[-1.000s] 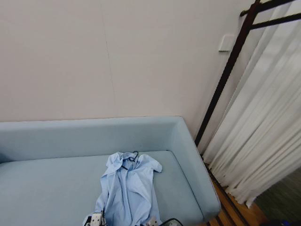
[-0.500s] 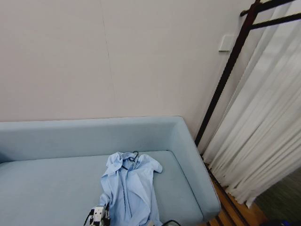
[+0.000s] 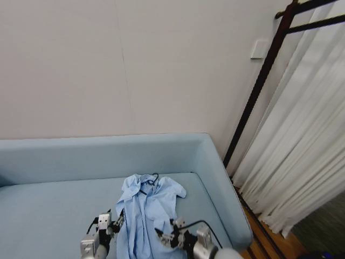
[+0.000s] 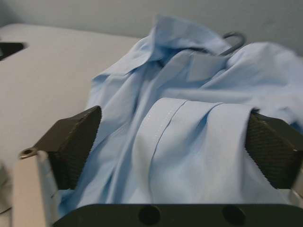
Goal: Pick up the clothes from the sofa and hang them on the clothes hanger.
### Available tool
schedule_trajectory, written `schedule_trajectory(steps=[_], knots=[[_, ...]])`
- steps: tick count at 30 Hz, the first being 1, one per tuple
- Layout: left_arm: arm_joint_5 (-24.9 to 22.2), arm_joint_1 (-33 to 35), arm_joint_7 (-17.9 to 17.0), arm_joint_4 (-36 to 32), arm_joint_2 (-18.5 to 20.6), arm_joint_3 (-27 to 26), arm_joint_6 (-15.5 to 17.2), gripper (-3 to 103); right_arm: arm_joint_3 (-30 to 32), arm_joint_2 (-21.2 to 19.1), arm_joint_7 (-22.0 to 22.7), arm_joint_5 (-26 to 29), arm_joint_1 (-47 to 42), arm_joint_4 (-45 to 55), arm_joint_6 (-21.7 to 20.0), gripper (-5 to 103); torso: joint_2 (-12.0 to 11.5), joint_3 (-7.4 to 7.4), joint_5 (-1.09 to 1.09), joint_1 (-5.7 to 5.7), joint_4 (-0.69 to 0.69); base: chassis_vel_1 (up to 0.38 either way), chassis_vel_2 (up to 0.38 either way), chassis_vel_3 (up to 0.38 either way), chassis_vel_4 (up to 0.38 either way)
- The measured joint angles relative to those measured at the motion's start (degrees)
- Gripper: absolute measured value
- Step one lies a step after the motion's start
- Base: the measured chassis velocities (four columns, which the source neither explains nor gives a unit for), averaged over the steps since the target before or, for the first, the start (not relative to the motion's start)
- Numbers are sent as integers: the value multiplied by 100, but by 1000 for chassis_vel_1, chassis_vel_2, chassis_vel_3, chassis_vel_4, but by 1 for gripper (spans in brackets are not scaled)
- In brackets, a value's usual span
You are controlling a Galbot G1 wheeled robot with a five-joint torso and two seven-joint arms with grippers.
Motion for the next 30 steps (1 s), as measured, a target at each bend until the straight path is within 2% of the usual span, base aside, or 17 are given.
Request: schedule_trajectory(steps=[2,3,4,7,11,13,15,17,21,22,23,26,30], knots=[[-203,-259,-38,170,124,-62,-7,92,-63,206,-70,115,653,-609,-1,97,0,1,-2,0,0,0,0,0,0],[-252,-360,-38,250,171,-81,-1,92,-106,331,-99,178,934,-874,-5,97,0,1,1,1,-1,0,0,0,0],[-289,-440,-39,314,209,-96,13,96,-143,435,-110,267,1191,-1079,-29,99,-1,1,1,1,1,0,0,0,0],[-355,-548,-44,378,272,-105,50,100,-201,545,-75,448,1556,-1303,-68,100,0,1,-1,2,3,0,0,0,0],[-383,-580,-45,382,299,-104,119,100,-220,409,-54,548,1483,-1179,-132,100,0,0,-1,2,1,0,0,0,0],[-384,-602,-44,381,293,-82,137,100,-192,173,-59,524,1139,-945,-154,102,0,-1,0,1,-2,0,0,0,0],[-384,-649,-43,381,294,-47,148,100,-140,-34,-55,439,765,-708,-157,93,0,-1,1,0,-3,0,0,0,0],[-384,-676,-41,384,301,-29,154,100,-117,-108,-34,410,625,-586,-157,93,0,-1,1,0,-4,0,0,0,0],[-403,-755,-38,389,356,8,177,100,-37,-500,310,395,-12,314,-173,72,0,-1,1,0,-1,0,0,0,0],[-403,-755,-38,389,356,8,177,100,-37,-500,310,395,-12,314,-173,72,0,-1,1,0,-1,0,0,0,0],[-407,-758,-37,384,360,8,179,100,-31,-572,368,406,-147,583,-188,66,0,-1,1,0,-1,0,0,0,0],[-410,-751,-34,372,363,8,180,100,-65,-704,540,475,-427,1104,-242,61,1,-2,-1,-1,0,0,0,0,0],[-405,-683,-27,294,352,3,180,100,-166,-897,682,522,-1048,1805,-428,39,1,-2,0,0,0,0,0,0,0]])
